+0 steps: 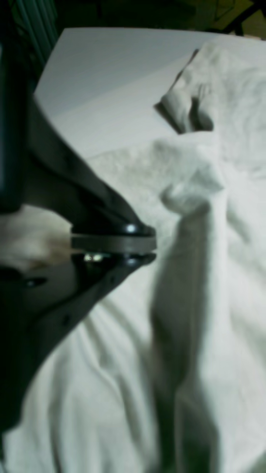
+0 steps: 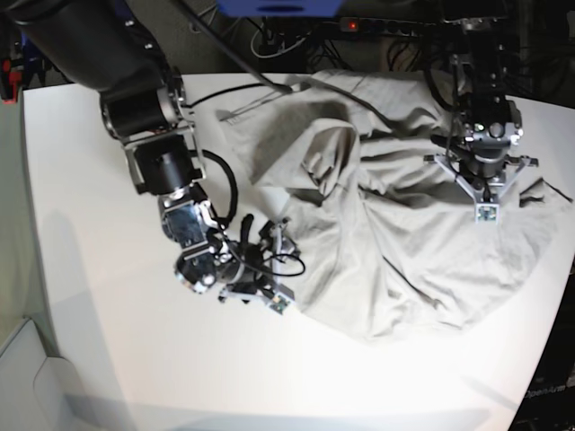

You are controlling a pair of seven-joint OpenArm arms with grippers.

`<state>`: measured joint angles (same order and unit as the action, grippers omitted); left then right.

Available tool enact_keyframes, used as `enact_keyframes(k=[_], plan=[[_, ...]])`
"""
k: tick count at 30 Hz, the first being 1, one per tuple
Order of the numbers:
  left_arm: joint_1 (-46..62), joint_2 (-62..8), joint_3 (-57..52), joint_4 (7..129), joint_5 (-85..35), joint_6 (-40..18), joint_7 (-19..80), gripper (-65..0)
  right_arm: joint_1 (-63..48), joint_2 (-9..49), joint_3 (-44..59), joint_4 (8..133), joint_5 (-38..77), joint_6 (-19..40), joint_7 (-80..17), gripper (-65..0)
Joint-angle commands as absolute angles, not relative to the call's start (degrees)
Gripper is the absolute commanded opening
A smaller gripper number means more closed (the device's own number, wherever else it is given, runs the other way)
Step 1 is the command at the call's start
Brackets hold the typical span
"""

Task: Layout the t-shirt on the table in an organized manner, then fold the t-shirt properly
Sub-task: 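Stretch the shirt between both grippers, right gripper pulling outward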

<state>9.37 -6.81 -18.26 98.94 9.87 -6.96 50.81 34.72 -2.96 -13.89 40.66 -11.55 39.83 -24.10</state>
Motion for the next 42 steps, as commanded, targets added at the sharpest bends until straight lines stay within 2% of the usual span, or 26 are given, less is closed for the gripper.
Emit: enact_keyframes(k=[1, 3, 6, 7, 13, 20, 29, 42], plan=[[8.75, -7.25, -18.33, 100.44, 10.15, -6.55, 49.89, -64.9, 36.7, -3.21, -13.76, 41.63, -10.77, 40.0, -22.73, -30.2], [8.75, -6.64, -18.33, 100.88, 10.15, -6.55, 49.89, -64.9, 36.7, -3.21, -13.76, 41.63, -10.77, 40.0, -22.73, -39.8], [9.71, -6.55, -18.33, 101.23, 10.15, -6.55, 49.89, -64.9, 36.7, -3.21, -13.76, 40.92, -10.77, 40.0, -22.46, -62.9], [9.89, -6.37, -18.33, 101.23, 10.15, -6.55, 49.89, -64.9, 36.79, -3.21, -13.85, 40.22, -10.86, 40.0, -22.37, -65.0], [11.03, -4.79, -18.33, 101.32, 10.15, -6.55, 49.8, -64.9, 37.14, -0.75, -13.05, 38.99, -10.59, 40.0, -22.64, -65.0], [11.21, -2.77, -17.98, 100.0, 10.15, -6.55, 49.36, -64.9, 38.9, 3.82, -3.21, 38.99, -10.77, 40.0, -22.9, -65.0], [10.59, -3.3, -17.8, 94.81, 10.15, -6.55, 49.27, -64.9, 38.9, 10.33, 4.09, 38.99, -10.77, 40.0, -22.81, -65.0], [-7.69, -5.85, -17.8, 79.08, 10.77, -6.55, 43.74, -64.9, 35.91, 19.82, 11.74, 38.9, -10.86, 40.0, -22.9, -65.0]])
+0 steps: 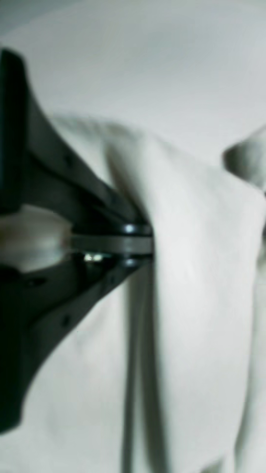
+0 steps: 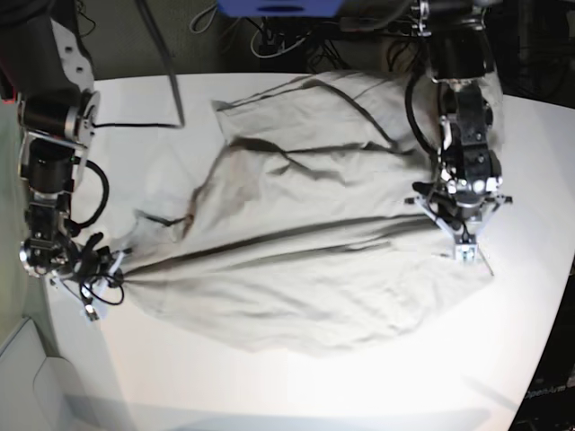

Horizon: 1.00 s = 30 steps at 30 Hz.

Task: Layout the t-shirt on the table in an organized manner, then fold the t-shirt properly
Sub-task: 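Stretch the shirt between both grippers, right gripper pulling outward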

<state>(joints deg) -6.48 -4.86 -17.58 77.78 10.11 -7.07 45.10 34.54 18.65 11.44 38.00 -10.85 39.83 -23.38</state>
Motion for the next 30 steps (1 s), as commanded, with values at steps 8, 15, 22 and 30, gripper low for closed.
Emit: enact_keyframes(k=[8, 15, 22, 30], plan=[[-17.54, -8.57, -17.8, 81.89, 10.77, -6.55, 45.93, -64.9, 29.67, 22.11, 14.46, 39.16, -10.59, 40.0, -22.9, -65.0], [-9.36, -1.98, -14.2, 94.99, 8.31, -6.55, 59.82, -64.9, 25.36, 20.18, 16.84, 46.81, -10.86, 40.0, -22.9, -65.0], [3.38, 4.97, -0.66, 101.58, 2.42, -6.2, 63.6, -64.9, 24.13, 18.51, 16.75, 50.33, -10.86, 40.0, -22.99, -65.0], [7.87, 1.19, 5.05, 95.08, 2.42, -6.37, 63.6, -65.0, 25.89, 18.07, 16.84, 50.42, -10.86, 40.0, -25.8, -65.0]])
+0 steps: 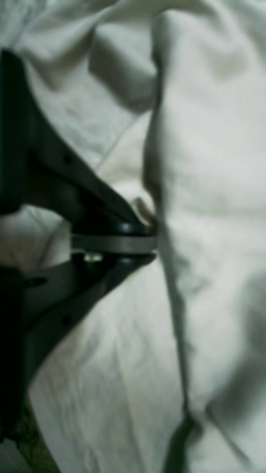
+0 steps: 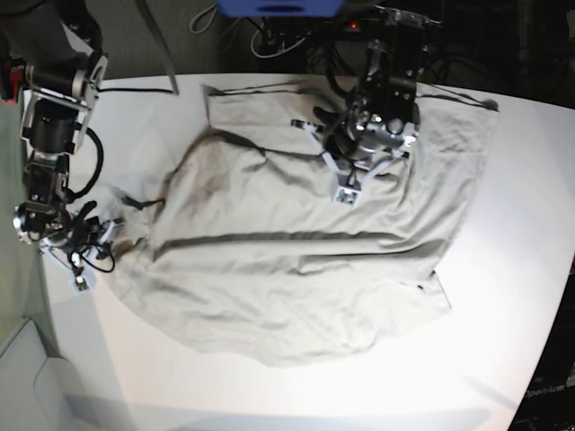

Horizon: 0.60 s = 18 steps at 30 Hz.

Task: Layout the t-shirt on the table in an organized manner, then fold the t-shirt properly
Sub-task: 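Stretch the shirt between both grippers, right gripper pulling outward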

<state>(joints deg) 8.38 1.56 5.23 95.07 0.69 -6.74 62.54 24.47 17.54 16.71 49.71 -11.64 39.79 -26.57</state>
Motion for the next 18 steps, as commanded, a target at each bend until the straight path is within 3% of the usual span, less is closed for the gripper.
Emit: enact_keyframes(k=[1, 13, 18], plan=[[7.87, -0.04, 5.05, 93.76, 2.15, -6.37, 63.6, -65.0, 25.89, 18.15, 16.84, 50.42, -10.86, 40.0, -25.8, -65.0], [3.03, -17.36, 4.44, 88.48, 2.59, -6.37, 60.62, -65.0, 22.55, 18.51, 16.84, 50.86, -10.86, 40.0, -25.89, -65.0], [-3.74, -22.81, 4.35, 82.51, 2.15, -6.46, 59.65, -65.0, 12.09, 15.78, 16.13, 63.6, -10.77, 40.0, -25.54, -65.0]])
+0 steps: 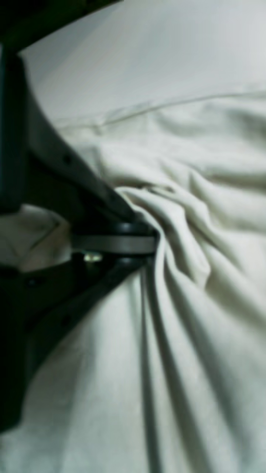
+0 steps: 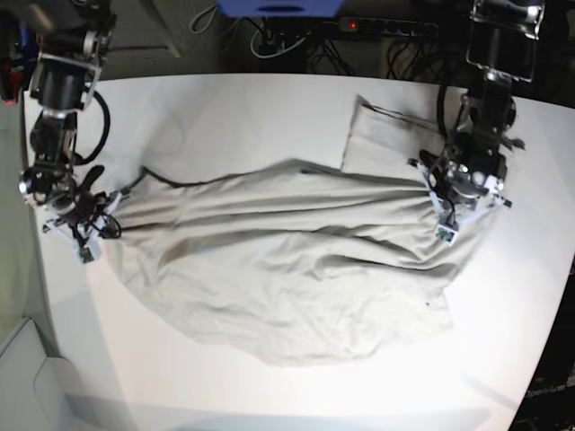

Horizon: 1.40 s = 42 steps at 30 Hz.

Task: Layout the t-shirt on the table in an organized manner, then fold the t-shirt properly
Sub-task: 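Stretch the shirt between both grippers, right gripper pulling outward, then move the left gripper across the shirt and grasp the fabric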

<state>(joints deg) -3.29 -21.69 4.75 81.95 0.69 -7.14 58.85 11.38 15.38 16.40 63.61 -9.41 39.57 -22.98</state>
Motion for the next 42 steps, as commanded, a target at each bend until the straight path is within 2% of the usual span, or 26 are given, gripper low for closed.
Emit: enact_keyframes(k=[1, 6, 13, 21, 29, 33, 37, 42], plan=[[-4.7, -23.6, 4.35, 81.36, 2.15, -6.46, 58.51, -65.0, 10.15, 15.16, 15.6, 67.47, -10.86, 40.0, -25.71, -65.0], [-9.63, -24.92, 4.35, 75.56, 2.59, -6.46, 53.76, -65.0, 0.4, 12.18, 12.0, 84.62, -10.86, 40.0, -25.71, -65.0], [-18.86, -25.19, 4.35, 68.79, 2.59, -6.46, 51.03, -64.9, -9.36, 11.74, -1.19, 100.26, -10.86, 40.0, -25.8, -65.0], [-22.81, -28.35, -2.07, 63.25, 2.68, -6.46, 46.46, -64.9, -15.52, 13.58, -10.68, 107.82, -10.86, 40.0, -25.8, -65.0], [-22.64, -31.6, -5.05, 62.55, 2.07, -6.55, 45.67, -64.9, -15.43, 16.4, -10.86, 107.91, -10.95, 40.0, -25.8, -65.0], [-20.18, -31.08, -7.16, 68.26, 1.89, -6.55, 49.19, -64.9, -13.67, 15.87, -6.29, 107.82, -10.86, 40.0, -25.8, -65.0], [-16.13, -26.33, -6.9, 81.36, 0.48, -6.55, 55.34, -64.9, -12.7, 14.99, -3.38, 107.91, -10.86, 40.0, -25.8, -65.0], [-11.12, -14.11, -5.85, 95.08, 0.57, -6.55, 63.08, -64.9, -12.7, 15.16, -3.3, 108.0, -10.86, 40.0, -25.8, -64.8]])
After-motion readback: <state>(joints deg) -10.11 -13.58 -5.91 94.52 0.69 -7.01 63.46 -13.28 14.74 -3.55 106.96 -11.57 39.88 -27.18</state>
